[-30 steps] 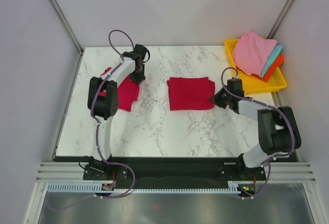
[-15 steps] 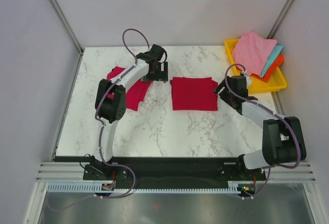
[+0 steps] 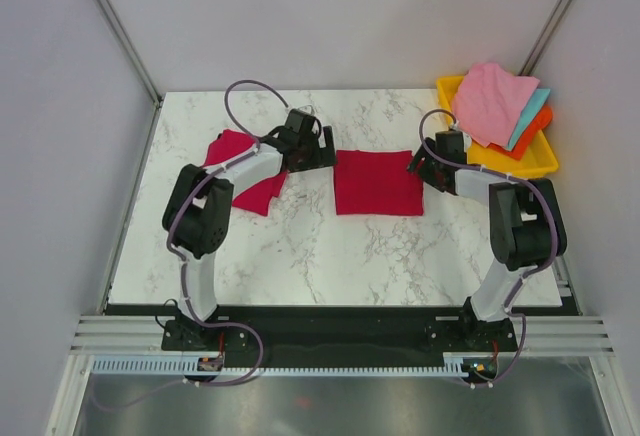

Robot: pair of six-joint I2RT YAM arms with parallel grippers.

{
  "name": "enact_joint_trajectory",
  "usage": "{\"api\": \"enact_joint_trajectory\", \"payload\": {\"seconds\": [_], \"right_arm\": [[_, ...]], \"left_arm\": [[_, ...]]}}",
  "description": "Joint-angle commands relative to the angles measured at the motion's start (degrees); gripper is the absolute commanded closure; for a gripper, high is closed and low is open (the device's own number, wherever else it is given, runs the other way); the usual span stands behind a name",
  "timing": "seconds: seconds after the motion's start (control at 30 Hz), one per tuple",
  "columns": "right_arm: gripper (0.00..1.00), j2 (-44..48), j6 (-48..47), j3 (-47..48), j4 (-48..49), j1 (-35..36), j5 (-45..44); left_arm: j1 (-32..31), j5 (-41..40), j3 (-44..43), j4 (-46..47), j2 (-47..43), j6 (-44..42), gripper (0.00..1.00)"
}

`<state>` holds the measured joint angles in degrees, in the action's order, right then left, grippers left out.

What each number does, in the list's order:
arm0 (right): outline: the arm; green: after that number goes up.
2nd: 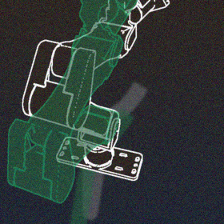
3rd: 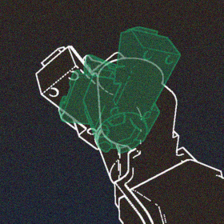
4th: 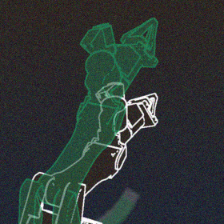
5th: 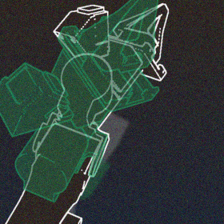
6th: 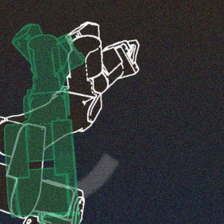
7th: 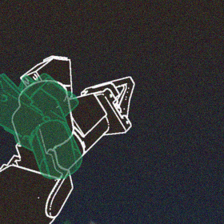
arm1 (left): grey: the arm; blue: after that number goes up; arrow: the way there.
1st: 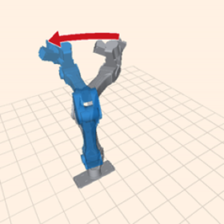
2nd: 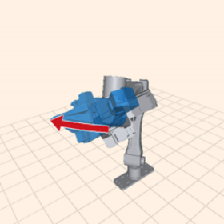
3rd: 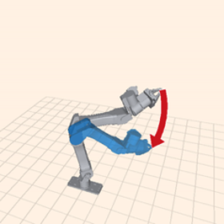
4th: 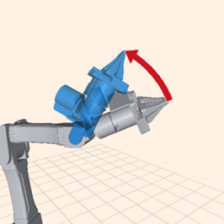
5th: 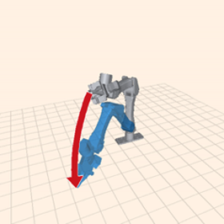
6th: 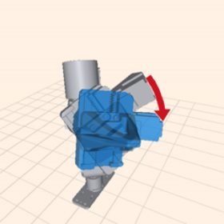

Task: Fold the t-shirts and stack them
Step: Neatly place the folded tshirt to the corner

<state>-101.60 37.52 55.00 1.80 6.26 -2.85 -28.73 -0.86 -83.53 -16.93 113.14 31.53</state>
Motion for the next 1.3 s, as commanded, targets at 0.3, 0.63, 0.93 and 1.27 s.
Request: {"api": "enact_joint_trajectory", "payload": {"seconds": [0.3,0.63,0.93,1.27], "right_arm": [[0.37,-7.38,-2.10,6.78,-1.10,0.42,0.83],[0.47,-8.88,-2.80,9.25,-1.72,1.65,-1.54],[0.59,-8.44,-3.24,9.51,-2.95,2.62,-1.72],[0.83,-8.44,-3.33,9.68,-2.51,3.84,-0.40]], "left_arm": [[-1.77,3.85,-5.07,6.30,9.11,5.39,0.07],[-0.54,4.46,-8.76,3.57,12.63,6.09,0.16],[-0.45,6.84,-12.18,2.87,16.66,6.09,0.28],[-0.27,7.63,-14.47,2.25,18.96,5.74,0.71]]}}
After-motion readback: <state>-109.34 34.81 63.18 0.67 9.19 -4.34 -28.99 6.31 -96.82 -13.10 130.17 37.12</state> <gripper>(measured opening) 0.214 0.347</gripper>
